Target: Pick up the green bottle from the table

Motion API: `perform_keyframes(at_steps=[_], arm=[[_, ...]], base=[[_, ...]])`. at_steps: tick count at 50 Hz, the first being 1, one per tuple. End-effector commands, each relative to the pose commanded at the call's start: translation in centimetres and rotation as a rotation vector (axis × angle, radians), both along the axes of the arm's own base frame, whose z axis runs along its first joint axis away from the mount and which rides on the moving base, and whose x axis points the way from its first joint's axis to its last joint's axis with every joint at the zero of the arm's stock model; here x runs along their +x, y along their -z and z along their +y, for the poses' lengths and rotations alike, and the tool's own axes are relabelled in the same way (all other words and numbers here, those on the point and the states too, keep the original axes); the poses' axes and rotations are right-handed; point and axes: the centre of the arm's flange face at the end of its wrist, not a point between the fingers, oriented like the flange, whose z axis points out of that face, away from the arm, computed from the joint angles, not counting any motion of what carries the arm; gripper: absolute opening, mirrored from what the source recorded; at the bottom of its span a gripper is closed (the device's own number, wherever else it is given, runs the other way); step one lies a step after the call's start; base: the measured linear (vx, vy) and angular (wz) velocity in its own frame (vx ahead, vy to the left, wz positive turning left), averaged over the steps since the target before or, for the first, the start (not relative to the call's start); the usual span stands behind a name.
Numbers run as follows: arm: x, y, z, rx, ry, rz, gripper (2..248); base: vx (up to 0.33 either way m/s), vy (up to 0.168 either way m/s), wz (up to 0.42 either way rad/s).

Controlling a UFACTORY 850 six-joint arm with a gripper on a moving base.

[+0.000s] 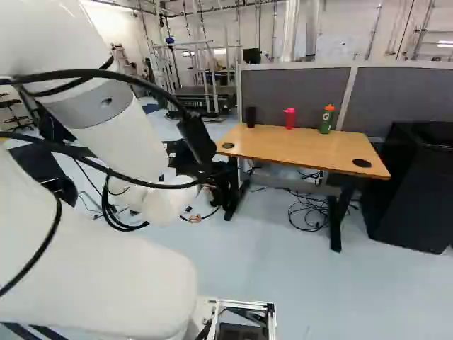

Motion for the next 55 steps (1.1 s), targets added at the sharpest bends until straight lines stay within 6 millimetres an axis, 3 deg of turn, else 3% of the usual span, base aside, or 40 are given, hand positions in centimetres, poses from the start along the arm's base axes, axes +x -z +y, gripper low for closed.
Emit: perform_keyframes(at_steps=[55], arm=[[0.00, 0.00, 0.00, 0.000, 0.000, 0.000, 247]], base=[[0.004, -0.004, -0.019]])
